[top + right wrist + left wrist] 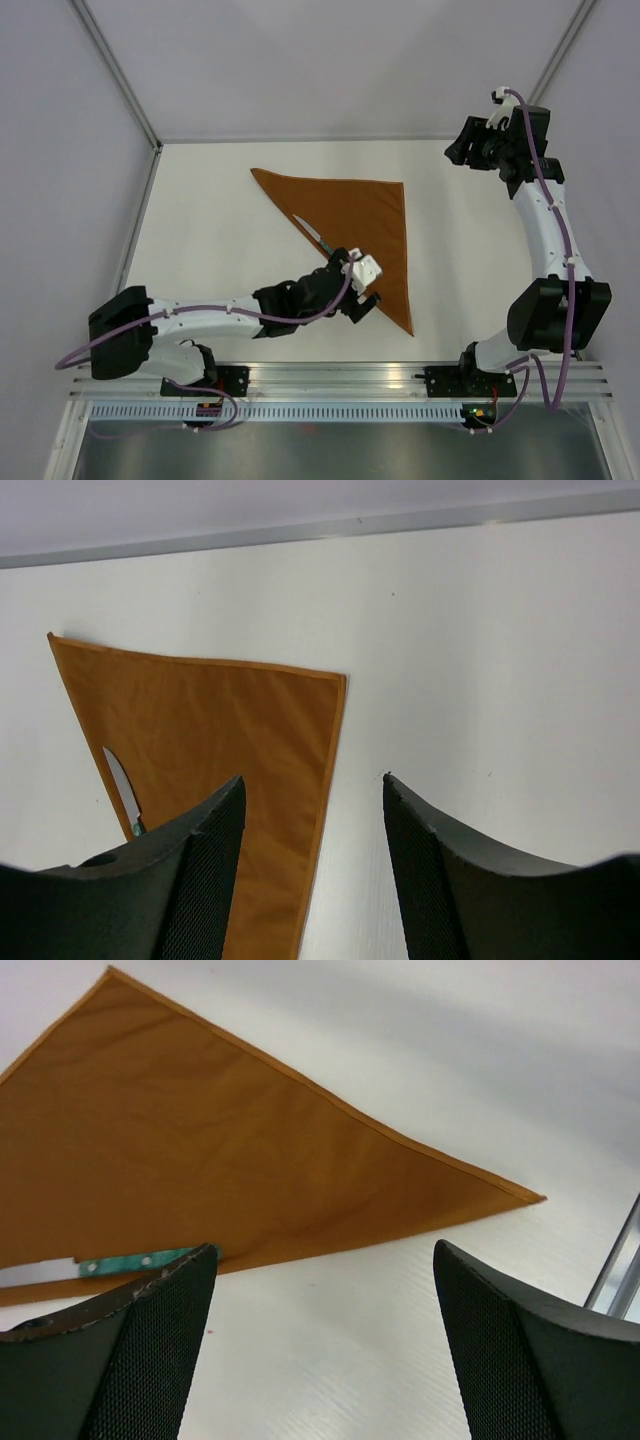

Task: Fold the napkin, place the utensils inside, and roll it up
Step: Fold the napkin at the center of the board.

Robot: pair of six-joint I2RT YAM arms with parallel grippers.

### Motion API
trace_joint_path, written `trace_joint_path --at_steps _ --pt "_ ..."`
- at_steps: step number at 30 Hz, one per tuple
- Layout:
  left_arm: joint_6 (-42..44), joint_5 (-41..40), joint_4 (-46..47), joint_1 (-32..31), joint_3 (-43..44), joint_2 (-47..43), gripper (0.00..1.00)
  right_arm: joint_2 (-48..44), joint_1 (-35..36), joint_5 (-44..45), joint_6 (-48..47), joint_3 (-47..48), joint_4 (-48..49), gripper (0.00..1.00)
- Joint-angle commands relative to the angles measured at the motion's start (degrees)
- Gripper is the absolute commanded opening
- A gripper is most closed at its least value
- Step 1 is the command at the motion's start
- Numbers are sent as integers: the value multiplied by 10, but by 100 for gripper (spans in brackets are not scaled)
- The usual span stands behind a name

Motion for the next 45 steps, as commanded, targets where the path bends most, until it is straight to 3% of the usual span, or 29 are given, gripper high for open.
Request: trace_joint_path --at_steps 1,6,16,34,41,45 --pt "80 -77 125 -61 -8 51 92 -8 3 -16 6 -19 4 62" --pt "127 -115 190 -133 -8 155 90 3 -2 -13 0 -20 1 60" --pt "188 -128 277 -197 33 312 87 8 -7 -9 -2 -23 3 54" --pt "223 -105 300 -208 87 399 81 13 -8 -10 -1 -26 9 49" --pt "226 -97 298 -207 97 418 65 15 -8 -13 1 -26 10 47" --pt "225 -102 302 -207 101 426 63 14 -8 -14 1 -28 11 46"
